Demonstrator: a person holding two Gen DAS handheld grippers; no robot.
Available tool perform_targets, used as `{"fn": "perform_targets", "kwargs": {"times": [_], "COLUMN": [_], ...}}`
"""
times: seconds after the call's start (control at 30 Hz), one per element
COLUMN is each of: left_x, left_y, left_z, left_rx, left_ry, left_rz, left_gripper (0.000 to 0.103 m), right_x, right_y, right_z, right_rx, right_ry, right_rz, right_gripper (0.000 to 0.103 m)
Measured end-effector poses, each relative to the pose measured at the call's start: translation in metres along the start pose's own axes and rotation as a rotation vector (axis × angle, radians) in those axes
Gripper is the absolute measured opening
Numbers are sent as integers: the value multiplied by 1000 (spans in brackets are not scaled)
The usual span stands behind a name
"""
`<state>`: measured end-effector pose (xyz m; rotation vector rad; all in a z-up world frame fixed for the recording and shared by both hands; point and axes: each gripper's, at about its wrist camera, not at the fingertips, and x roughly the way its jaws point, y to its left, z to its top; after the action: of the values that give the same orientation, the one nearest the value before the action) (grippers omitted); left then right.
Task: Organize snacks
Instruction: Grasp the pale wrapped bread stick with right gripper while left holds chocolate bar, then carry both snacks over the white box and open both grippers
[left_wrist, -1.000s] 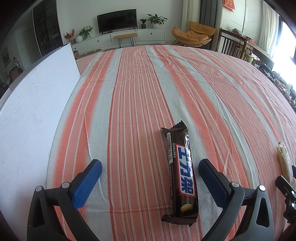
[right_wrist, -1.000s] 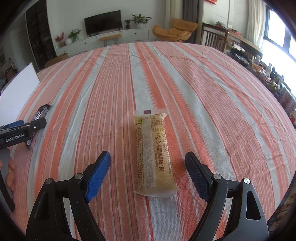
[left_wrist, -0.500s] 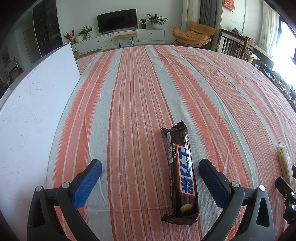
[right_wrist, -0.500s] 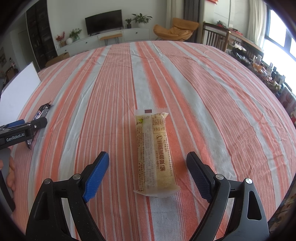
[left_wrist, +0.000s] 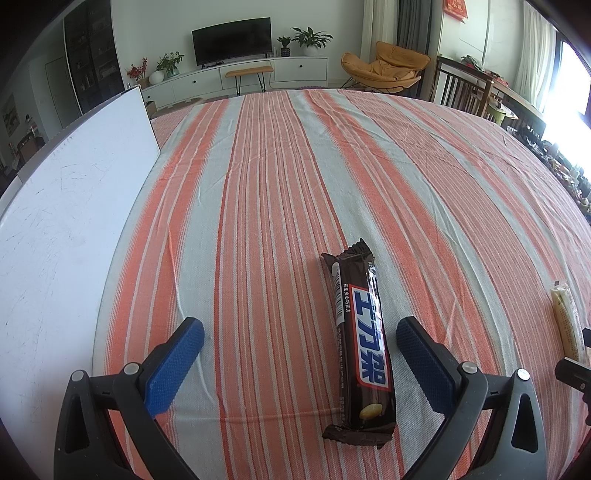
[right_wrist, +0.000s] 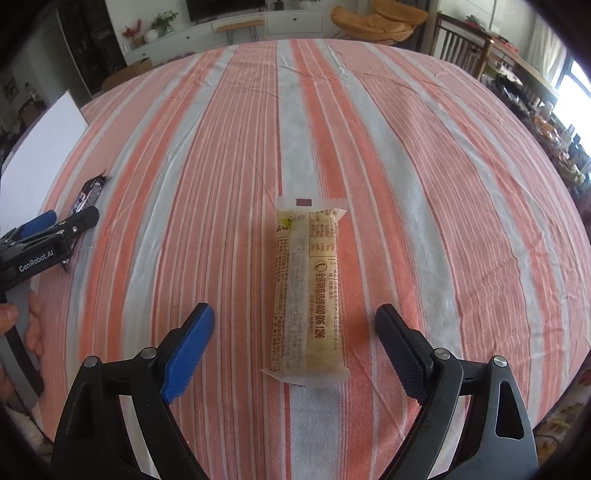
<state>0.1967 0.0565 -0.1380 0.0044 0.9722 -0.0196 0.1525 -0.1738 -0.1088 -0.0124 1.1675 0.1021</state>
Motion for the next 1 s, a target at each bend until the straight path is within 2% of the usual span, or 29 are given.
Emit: {"fn": "perform_targets", "kwargs": {"times": [0.07, 0.1, 0.13, 0.17, 0.2, 0.23, 0.3, 0.37, 0.43, 0.47, 0.5, 0.53, 0.57, 0.67, 0.8, 0.9, 1.0], "left_x": [-1, -3, -5, -7, -10, -11, -14, -19, -31, -41, -53, -66, -82, -139, -220, -270, -299], "left_y": [0, -1, -4, -8, -12, -15, -19, -16, -12, -9, -5, 0, 8, 30, 65, 106, 154], "left_z": [2, 3, 3, 4, 5, 7, 10, 9, 3, -1, -6, -11, -16, -31, -37, -42, -47], "left_rx": [9, 21, 38, 60, 77, 90, 90, 32, -17, -40, -67, -103, -149, -237, -281, -327, -368], "left_ry": [45, 51, 46, 40, 37, 38, 51, 63, 62, 56, 48, 44, 38, -9, -125, -221, -283], "left_rz": [-26, -36, -39, -48, -60, -69, -82, -139, -186, -214, -247, -290, -347, -485, -548, -521, -410], "left_gripper": [102, 96, 84, 77, 62, 42, 17, 17, 17, 17, 17, 17, 17, 17, 17, 17, 17], "right_x": [-5, -9, -13, -17, -18, -18, -16, -11, -6, -2, 0, 3, 0, -13, -63, -105, -141], "right_y": [-18, -30, -41, -53, -60, -63, -55, -40, -21, -13, -10, -6, -3, -7, 25, 80, 155], "right_z": [10, 14, 19, 23, 27, 30, 34, 35, 35, 34, 32, 29, 27, 25, 40, 55, 61], "right_rx": [60, 111, 163, 217, 251, 258, 225, 175, 110, 81, 63, 53, 31, 81, 47, -6, -112], "right_ry": [46, 57, 67, 80, 95, 111, 129, 127, 111, 111, 115, 117, 94, 75, -31, -94, -134], "right_rz": [54, 77, 96, 118, 135, 139, 111, 72, 54, 57, 67, 58, 17, 45, 186, 353, 512], "right_gripper": [91, 91, 91, 91, 90, 89, 88, 87, 77, 68, 55, 49, 30, 29, 29, 29, 29]}}
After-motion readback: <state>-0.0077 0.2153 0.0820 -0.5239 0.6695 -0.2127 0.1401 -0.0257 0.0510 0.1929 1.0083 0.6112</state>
